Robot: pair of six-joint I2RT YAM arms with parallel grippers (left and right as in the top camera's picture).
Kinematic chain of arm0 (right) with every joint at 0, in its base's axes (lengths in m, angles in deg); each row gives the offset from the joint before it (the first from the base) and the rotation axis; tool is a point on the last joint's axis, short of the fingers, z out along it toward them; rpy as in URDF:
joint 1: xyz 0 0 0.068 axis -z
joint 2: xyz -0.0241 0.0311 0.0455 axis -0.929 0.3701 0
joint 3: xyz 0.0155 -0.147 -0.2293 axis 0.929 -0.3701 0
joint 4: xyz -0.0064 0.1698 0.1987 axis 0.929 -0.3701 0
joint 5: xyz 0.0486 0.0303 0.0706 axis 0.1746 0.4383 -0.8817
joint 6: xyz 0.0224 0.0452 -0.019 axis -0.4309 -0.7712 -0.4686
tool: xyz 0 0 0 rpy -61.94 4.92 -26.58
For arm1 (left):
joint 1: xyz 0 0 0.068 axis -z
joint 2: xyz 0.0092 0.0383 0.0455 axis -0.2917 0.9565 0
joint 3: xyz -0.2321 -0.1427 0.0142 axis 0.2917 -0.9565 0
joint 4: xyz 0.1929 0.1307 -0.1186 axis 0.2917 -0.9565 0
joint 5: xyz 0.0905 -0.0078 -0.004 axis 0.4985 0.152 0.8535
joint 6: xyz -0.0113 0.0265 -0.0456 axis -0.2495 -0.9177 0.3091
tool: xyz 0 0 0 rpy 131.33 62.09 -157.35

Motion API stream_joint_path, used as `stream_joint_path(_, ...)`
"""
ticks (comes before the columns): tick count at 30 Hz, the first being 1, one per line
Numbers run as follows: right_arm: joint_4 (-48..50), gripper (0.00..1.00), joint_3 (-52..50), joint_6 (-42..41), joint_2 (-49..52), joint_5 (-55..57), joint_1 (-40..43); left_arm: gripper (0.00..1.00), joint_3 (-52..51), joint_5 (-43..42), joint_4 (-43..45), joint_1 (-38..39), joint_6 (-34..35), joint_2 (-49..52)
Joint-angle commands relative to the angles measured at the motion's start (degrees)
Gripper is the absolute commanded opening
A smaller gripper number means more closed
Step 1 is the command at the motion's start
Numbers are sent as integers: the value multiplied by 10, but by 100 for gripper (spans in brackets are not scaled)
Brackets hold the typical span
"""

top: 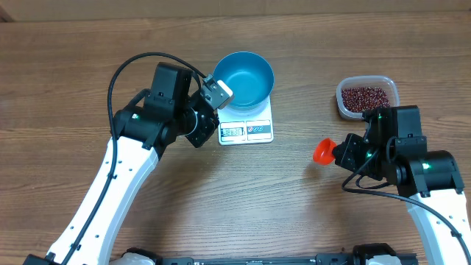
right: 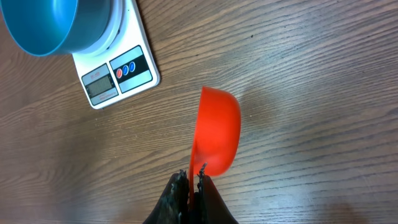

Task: Scoop item into bowl and weigh 150g on scale
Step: 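Withdraw the left gripper from the scale toward the left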

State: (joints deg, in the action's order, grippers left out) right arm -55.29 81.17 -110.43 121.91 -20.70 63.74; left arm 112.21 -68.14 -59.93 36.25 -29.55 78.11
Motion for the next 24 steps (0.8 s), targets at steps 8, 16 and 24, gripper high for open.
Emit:
stream_joint_path(8, 5, 4, 16, -2, -4, 6, 1, 99, 2, -14, 1, -1, -17, 10)
stream_joint_path(16, 6, 4, 16, -1, -4, 6, 1, 100, 2, -14, 1, -1, -17, 10)
stream_joint_path(24, 5, 4, 16, -1, -4, 6, 1, 99, 2, -18, 5, -1, -17, 10)
